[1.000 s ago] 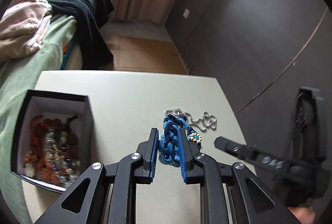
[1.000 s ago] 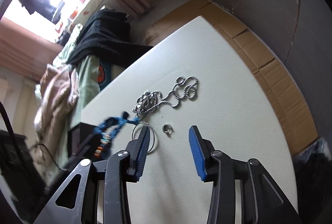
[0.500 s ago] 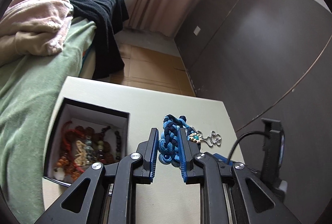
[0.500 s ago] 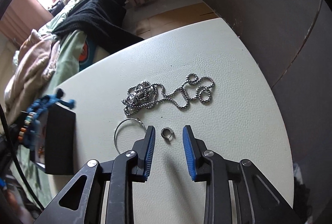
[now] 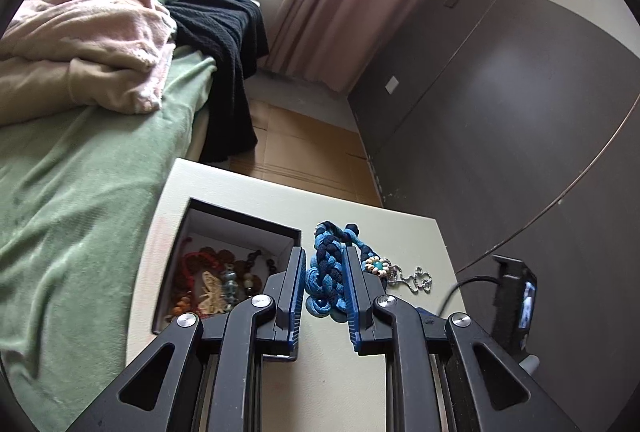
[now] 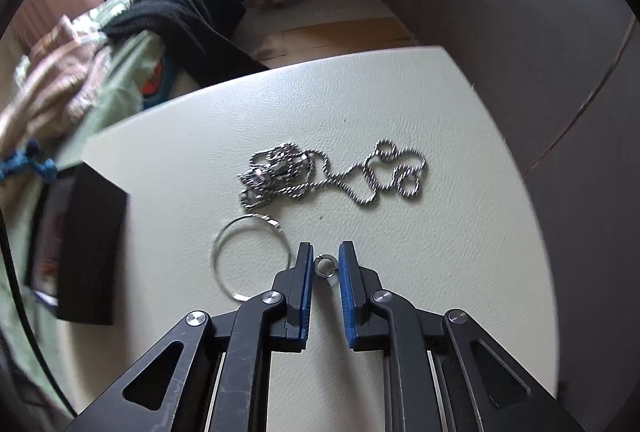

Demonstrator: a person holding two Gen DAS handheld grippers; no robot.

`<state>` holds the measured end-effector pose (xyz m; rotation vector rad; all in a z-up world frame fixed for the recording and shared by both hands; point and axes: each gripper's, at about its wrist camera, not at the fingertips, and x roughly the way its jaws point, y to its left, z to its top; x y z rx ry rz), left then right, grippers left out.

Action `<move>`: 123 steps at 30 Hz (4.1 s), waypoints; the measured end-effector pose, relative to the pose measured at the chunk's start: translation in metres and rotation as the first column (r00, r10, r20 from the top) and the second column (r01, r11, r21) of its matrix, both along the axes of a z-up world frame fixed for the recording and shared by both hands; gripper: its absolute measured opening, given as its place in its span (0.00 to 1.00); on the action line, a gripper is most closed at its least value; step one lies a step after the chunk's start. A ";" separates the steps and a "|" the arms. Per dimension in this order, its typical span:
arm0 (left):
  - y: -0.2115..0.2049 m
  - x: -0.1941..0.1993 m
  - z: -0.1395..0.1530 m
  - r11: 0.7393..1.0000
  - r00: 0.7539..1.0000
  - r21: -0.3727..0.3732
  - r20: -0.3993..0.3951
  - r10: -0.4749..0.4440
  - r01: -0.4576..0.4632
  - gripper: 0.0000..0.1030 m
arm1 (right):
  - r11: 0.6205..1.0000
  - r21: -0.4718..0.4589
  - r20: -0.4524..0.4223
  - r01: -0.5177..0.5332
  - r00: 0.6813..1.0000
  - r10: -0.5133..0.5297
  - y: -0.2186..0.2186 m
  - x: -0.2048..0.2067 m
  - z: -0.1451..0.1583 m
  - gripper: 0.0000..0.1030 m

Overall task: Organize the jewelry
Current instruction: 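Carry the blue beaded strands into the black box, then open the right gripper over the box and return to the silver hoop, then close the left gripper on the silver hoop earring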

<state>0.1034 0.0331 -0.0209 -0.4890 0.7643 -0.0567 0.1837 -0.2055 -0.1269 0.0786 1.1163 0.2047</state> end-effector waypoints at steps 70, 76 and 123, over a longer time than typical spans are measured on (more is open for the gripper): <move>-0.055 0.037 -0.013 0.996 0.998 0.059 -0.011 -0.061 0.061 0.60 | 0.895 0.364 0.051 0.257 0.954 -0.294 -0.088 -0.028 0.053 0.68; -0.081 0.056 -0.026 0.989 0.995 0.113 -0.043 -0.090 0.094 0.60 | 0.889 0.366 0.002 0.274 0.955 -0.296 -0.100 -0.016 0.045 0.68; -0.127 0.072 -0.077 0.908 0.949 0.310 -0.230 -0.216 0.282 0.50 | 0.869 0.383 -0.059 0.314 0.947 -0.317 -0.108 -0.006 0.033 0.68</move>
